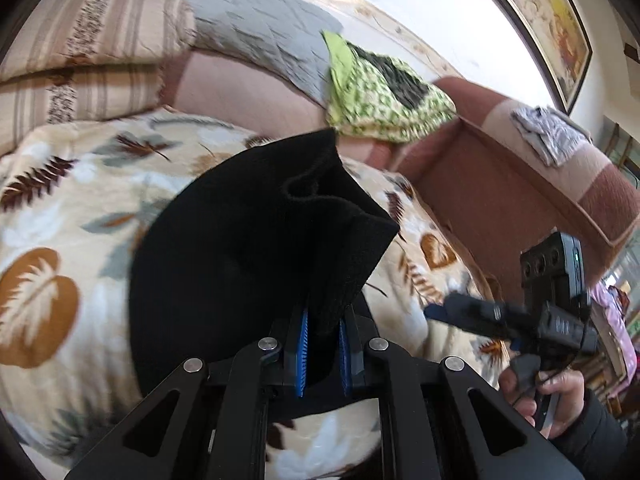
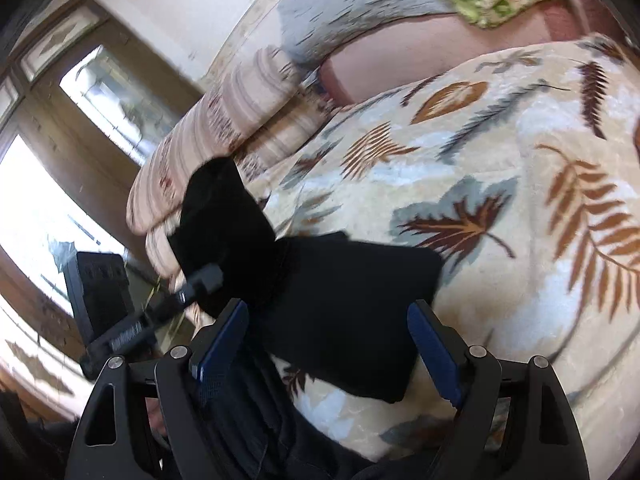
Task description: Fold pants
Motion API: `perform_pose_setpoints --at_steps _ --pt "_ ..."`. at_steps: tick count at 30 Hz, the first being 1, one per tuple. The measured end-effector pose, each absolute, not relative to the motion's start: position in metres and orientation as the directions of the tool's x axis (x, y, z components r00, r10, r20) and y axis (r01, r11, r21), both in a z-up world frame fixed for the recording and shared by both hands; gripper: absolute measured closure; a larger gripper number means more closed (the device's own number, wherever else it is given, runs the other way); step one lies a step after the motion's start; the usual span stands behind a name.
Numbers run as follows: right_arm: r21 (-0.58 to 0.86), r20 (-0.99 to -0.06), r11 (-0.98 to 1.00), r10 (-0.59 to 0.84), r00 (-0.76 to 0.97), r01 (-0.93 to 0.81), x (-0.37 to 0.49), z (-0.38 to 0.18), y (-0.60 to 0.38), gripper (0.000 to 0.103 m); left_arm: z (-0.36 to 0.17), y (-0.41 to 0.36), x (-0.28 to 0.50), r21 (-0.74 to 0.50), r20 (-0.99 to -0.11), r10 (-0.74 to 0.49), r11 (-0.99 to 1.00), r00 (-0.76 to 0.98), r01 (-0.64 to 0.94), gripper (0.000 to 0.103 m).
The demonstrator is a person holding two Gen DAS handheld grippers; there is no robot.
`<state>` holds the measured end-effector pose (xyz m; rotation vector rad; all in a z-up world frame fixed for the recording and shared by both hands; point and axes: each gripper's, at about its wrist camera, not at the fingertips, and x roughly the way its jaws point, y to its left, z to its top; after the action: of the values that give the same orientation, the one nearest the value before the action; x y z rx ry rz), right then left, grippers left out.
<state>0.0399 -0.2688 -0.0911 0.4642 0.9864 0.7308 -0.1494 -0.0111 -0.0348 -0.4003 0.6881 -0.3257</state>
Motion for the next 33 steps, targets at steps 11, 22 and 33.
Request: perform_pose_setpoints --at_steps 11,22,33 --pt "0.730 -0.558 0.665 0.714 0.423 -0.160 0.052 -0.105 -0.303 0.018 -0.049 -0.051 -0.119 -0.395 -0.628 -0.466 0.881 0.624 0.260 0.093" --pt "0.696 -0.559 0.686 0.704 0.439 -0.214 0.043 -0.099 -0.296 0.018 -0.045 -0.054 -0.114 -0.564 -0.571 -0.678 0.734 0.463 0.380 0.065" --pt "0.291 -0.692 0.665 0.643 0.329 -0.687 -0.006 -0.060 -0.200 0.045 -0.005 0.067 -0.104 -0.571 -0.578 -0.466 0.818 0.670 0.077 0.071"
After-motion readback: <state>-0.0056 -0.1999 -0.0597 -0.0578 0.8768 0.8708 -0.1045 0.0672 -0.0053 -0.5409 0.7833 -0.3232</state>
